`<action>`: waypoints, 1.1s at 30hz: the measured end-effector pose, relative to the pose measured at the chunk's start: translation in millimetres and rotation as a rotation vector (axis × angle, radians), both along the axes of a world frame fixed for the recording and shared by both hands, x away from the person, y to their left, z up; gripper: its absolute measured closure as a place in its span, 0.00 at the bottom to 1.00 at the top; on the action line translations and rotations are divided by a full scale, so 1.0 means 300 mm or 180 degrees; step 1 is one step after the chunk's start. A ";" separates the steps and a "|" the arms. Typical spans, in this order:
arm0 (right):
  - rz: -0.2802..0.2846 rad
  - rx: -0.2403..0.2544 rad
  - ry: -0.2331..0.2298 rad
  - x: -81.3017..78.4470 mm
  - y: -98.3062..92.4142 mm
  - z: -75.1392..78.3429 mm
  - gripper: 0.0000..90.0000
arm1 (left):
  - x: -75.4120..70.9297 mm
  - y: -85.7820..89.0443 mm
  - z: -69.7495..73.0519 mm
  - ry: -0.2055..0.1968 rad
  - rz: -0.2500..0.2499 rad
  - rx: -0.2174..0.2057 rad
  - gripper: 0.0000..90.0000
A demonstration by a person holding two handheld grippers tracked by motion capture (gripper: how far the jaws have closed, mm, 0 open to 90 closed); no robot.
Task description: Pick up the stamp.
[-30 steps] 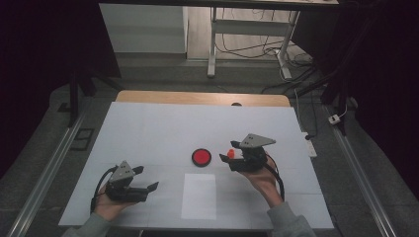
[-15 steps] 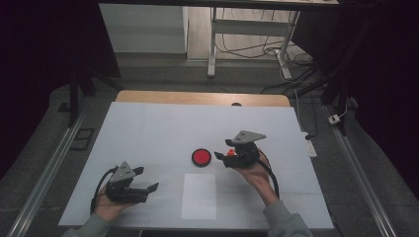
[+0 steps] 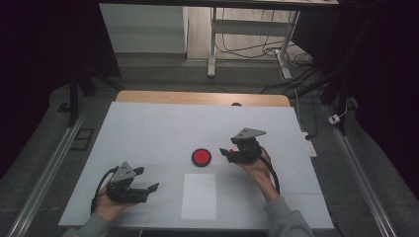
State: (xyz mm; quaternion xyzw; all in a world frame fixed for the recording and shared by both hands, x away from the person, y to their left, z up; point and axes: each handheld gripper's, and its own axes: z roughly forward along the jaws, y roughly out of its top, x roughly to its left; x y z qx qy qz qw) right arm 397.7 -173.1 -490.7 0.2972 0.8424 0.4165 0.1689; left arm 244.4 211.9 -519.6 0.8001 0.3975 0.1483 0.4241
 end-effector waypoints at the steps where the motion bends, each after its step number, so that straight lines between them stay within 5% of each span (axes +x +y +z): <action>1: -0.0012 -0.0014 0.0011 0.006 -0.002 -0.006 0.39 | 0.000 0.000 0.000 0.0000 0.0000 0.0000 0.21; 18: -0.0092 -0.0106 0.0107 0.012 -0.027 -0.048 0.47 | 0.001 0.011 -0.002 0.0007 0.0027 -0.0015 0.21; 33: -0.0110 -0.0271 0.0112 0.006 -0.026 -0.081 0.66 | 0.001 0.015 -0.005 0.0026 0.0027 -0.0013 0.21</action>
